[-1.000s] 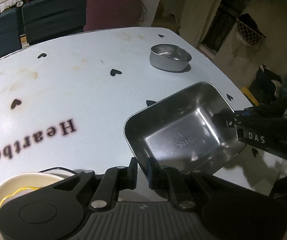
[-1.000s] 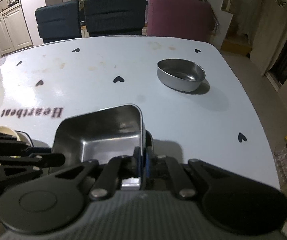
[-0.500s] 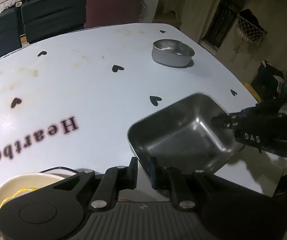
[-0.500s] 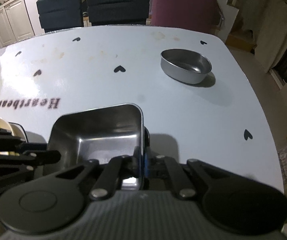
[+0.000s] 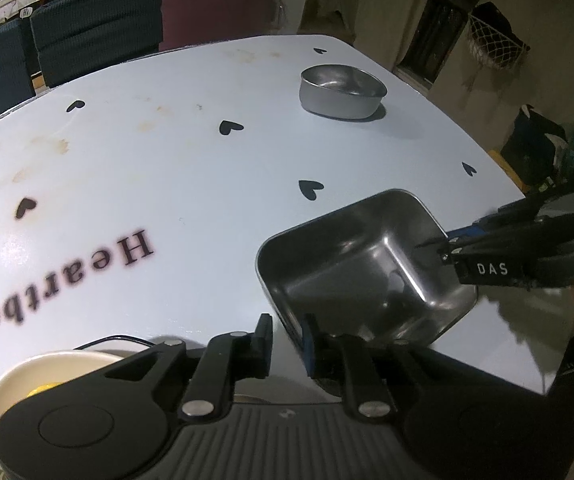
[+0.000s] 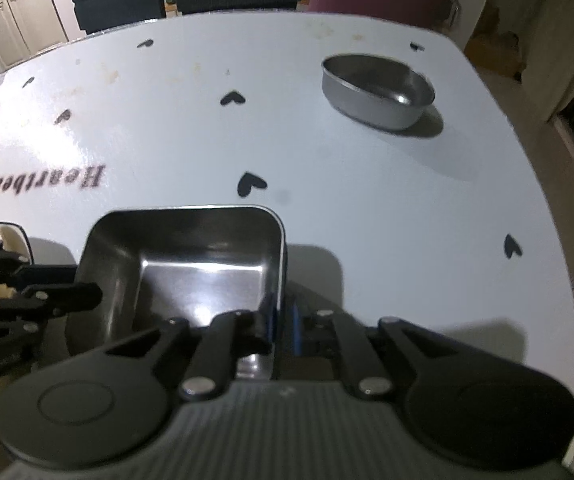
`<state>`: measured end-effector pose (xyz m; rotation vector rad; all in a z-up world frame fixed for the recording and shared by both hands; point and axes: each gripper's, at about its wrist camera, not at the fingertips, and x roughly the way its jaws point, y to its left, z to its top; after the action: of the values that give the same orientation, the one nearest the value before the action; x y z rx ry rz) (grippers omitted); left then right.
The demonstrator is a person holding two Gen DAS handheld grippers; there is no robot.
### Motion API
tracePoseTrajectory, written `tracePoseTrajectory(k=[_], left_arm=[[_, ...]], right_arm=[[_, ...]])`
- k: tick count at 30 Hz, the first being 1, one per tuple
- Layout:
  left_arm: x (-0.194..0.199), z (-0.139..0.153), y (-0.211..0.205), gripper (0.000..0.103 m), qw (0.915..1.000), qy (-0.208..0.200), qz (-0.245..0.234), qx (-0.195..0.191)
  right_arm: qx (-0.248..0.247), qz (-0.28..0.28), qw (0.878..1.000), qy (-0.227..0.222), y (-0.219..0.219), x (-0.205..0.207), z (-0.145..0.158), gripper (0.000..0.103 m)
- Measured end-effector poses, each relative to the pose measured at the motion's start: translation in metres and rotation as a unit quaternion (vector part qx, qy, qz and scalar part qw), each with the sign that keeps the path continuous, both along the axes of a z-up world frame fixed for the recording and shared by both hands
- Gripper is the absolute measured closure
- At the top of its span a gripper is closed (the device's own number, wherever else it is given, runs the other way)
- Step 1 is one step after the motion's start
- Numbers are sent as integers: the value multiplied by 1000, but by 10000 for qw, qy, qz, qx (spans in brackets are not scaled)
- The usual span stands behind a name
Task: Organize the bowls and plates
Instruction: 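Lift the small steel tray with both grippers and carry it across the table, then lower the small steel tray onto the table and open both grippers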
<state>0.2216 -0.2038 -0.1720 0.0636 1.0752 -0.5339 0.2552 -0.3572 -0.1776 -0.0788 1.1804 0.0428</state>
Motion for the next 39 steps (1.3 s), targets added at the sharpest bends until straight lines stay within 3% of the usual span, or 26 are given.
tracePoseTrajectory(k=[7,19,26,36,39], left_arm=[[5,-1,1,80,10000,10,-57,-32],[20,1,10,75,10000,-20,34,-64],[20,0,11,73,10000,-15,9,-62],[20,2,10,75,9997,28,229,-56],[20,6,12,74,9995,29,297,-122]], right_arm=[[548,-166,9979,292,-20,11,-12,85],[803,-140,9964,226,-25,22,-19,85],[1147,-84,9931,231,-42,24,-23,71],[566,229,9981,12,-22,18,-17,74],[703,193,9973,-91,-24,15,-12,74]])
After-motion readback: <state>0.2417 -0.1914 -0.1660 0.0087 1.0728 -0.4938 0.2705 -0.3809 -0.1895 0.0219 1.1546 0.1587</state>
